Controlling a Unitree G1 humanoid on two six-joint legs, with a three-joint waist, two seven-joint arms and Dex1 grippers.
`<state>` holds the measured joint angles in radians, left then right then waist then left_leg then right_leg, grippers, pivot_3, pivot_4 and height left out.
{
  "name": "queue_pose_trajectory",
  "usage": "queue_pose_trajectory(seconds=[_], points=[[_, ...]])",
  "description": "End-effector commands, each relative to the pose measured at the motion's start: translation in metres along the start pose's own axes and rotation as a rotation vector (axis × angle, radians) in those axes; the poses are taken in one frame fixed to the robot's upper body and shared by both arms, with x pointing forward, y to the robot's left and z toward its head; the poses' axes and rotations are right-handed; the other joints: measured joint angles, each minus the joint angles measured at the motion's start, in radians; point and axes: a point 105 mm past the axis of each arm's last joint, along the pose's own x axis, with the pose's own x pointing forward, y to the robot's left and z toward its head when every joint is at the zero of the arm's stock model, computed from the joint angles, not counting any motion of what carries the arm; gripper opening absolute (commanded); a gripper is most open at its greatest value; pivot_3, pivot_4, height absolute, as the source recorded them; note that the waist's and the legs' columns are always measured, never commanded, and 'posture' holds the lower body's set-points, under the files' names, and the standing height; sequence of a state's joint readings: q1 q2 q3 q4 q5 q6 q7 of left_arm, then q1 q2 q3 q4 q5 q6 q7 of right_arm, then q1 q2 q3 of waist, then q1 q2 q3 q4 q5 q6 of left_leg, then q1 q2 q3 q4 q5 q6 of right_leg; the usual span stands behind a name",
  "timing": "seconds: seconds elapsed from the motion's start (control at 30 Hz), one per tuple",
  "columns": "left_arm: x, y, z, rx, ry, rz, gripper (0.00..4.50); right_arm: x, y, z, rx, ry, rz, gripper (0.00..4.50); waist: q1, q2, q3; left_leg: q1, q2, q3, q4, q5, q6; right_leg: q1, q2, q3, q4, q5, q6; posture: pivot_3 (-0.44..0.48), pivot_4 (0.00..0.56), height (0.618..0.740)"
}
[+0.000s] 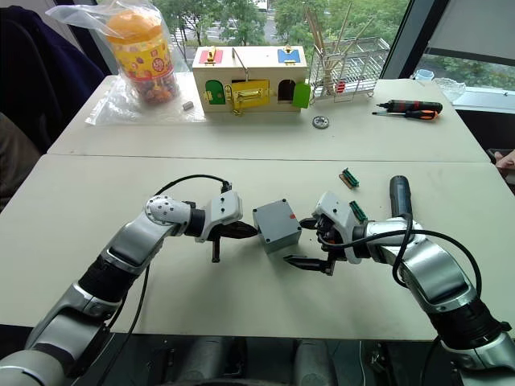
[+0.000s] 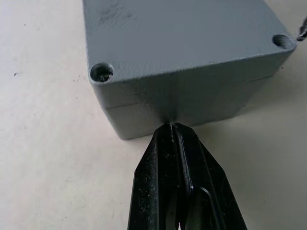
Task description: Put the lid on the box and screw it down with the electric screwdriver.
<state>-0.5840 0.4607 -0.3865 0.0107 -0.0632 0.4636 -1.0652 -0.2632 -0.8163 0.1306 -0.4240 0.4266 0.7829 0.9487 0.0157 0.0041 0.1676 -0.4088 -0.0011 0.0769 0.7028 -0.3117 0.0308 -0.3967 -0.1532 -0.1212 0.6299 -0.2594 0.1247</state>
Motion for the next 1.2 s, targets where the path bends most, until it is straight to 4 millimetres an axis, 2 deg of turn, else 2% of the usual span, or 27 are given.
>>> queue_pose_trajectory(seconds=[0.03, 0.3, 0.4, 0.5, 0.6, 0.73, 0.77, 0.83, 0.9, 0.97, 1.1, 1.2], points=[[-0.001, 0.007, 0.020, 0.071, -0.060, 0.025, 0.00, -0.001, 0.014, 0.013, -0.030, -0.045, 0.042, 4.47, -0.001, 0.000, 0.000, 0.000, 0.000, 0.000, 0.000, 0.000, 0.000, 0.000, 0.000, 0.000, 0.000, 0.000, 0.000, 0.000, 0.150, 0.705], [0.002, 0.010, 0.022, 0.078, -0.072, 0.035, 0.00, -0.002, 0.016, 0.015, -0.014, -0.053, 0.027, 4.47, 0.000, 0.000, 0.000, 0.000, 0.000, 0.000, 0.000, 0.000, 0.000, 0.000, 0.000, 0.000, 0.000, 0.000, 0.000, 0.000, 0.150, 0.705], [0.001, 0.004, 0.022, 0.073, -0.068, 0.004, 0.00, -0.009, 0.006, 0.013, -0.015, -0.039, -0.022, 4.47, 0.000, 0.000, 0.000, 0.000, 0.000, 0.000, 0.000, 0.000, 0.000, 0.000, 0.000, 0.000, 0.000, 0.000, 0.000, 0.000, 0.150, 0.705], [-0.004, -0.005, 0.023, 0.058, -0.075, -0.043, 0.00, -0.036, -0.016, 0.016, 0.008, -0.025, -0.113, 4.47, 0.002, 0.000, 0.000, 0.000, -0.001, 0.000, 0.000, 0.000, 0.000, 0.000, -0.001, 0.000, 0.000, 0.000, 0.000, 0.000, 0.150, 0.705], [-0.006, -0.010, 0.028, 0.030, -0.106, -0.067, 0.00, -0.069, -0.048, 0.030, 0.071, -0.103, -0.237, 4.47, 0.000, 0.000, 0.000, 0.000, -0.001, 0.000, 0.000, 0.000, 0.000, 0.001, -0.001, 0.000, 0.000, 0.000, 0.000, 0.000, 0.150, 0.705], [-0.012, 0.001, 0.025, 0.049, -0.071, -0.014, 0.00, -0.095, -0.087, 0.038, 0.128, -0.193, -0.384, 4.47, -0.002, 0.000, 0.000, 0.000, 0.000, 0.000, 0.001, 0.000, 0.000, 0.000, 0.000, 0.000, 0.000, 0.000, 0.000, 0.000, 0.150, 0.705], [-0.015, 0.005, 0.026, 0.050, -0.072, 0.005, 0.00, -0.099, -0.103, 0.037, 0.146, -0.220, -0.453, 4.47, -0.003, 0.000, 0.000, 0.000, 0.000, 0.000, 0.000, 0.000, 0.000, 0.000, 0.000, 0.000, 0.000, 0.000, 0.000, 0.000, 0.150, 0.705], [-0.022, 0.013, 0.030, 0.051, -0.081, 0.033, 0.00, -0.102, -0.130, 0.032, 0.171, -0.243, -0.573, 4.47, -0.004, 0.000, 0.000, 0.000, 0.000, 0.001, 0.000, 0.000, 0.000, 0.000, 0.000, 0.000, 0.000, 0.000, 0.000, 0.000, 0.150, 0.705], [-0.026, 0.017, 0.033, 0.051, -0.092, 0.052, 0.00, -0.102, -0.149, 0.024, 0.185, -0.240, -0.655, 4.47, -0.005, 0.000, 0.000, 0.000, 0.000, 0.001, 0.000, 0.000, 0.000, 0.000, 0.000, 0.000, 0.000, 0.000, 0.000, 0.000, 0.150, 0.705], [-0.035, 0.027, 0.044, 0.037, -0.136, 0.086, 0.00, -0.092, -0.170, 0.016, 0.193, -0.240, -0.709, 4.47, -0.005, 0.000, 0.000, 0.000, 0.000, 0.002, -0.001, 0.000, 0.000, 0.000, 0.000, 0.000, 0.001, 0.000, 0.000, 0.000, 0.150, 0.705], [-0.043, 0.029, 0.059, 0.019, -0.202, 0.101, 0.00, -0.077, -0.190, 0.009, 0.190, -0.232, -0.739, 4.47, -0.006, 0.000, 0.000, 0.000, 0.000, 0.002, -0.002, 0.000, 0.000, -0.001, 0.000, 0.000, 0.001, 0.000, 0.000, 0.000, 0.150, 0.705], [-0.043, 0.024, 0.062, 0.009, -0.218, 0.093, 0.00, -0.069, -0.195, 0.007, 0.195, -0.237, -0.730, 3.41, -0.007, 0.000, 0.000, 0.000, 0.000, 0.002, -0.002, 0.000, 0.000, 0.000, 0.000, 0.000, 0.000, 0.000, 0.000, 0.000, 0.150, 0.705]])
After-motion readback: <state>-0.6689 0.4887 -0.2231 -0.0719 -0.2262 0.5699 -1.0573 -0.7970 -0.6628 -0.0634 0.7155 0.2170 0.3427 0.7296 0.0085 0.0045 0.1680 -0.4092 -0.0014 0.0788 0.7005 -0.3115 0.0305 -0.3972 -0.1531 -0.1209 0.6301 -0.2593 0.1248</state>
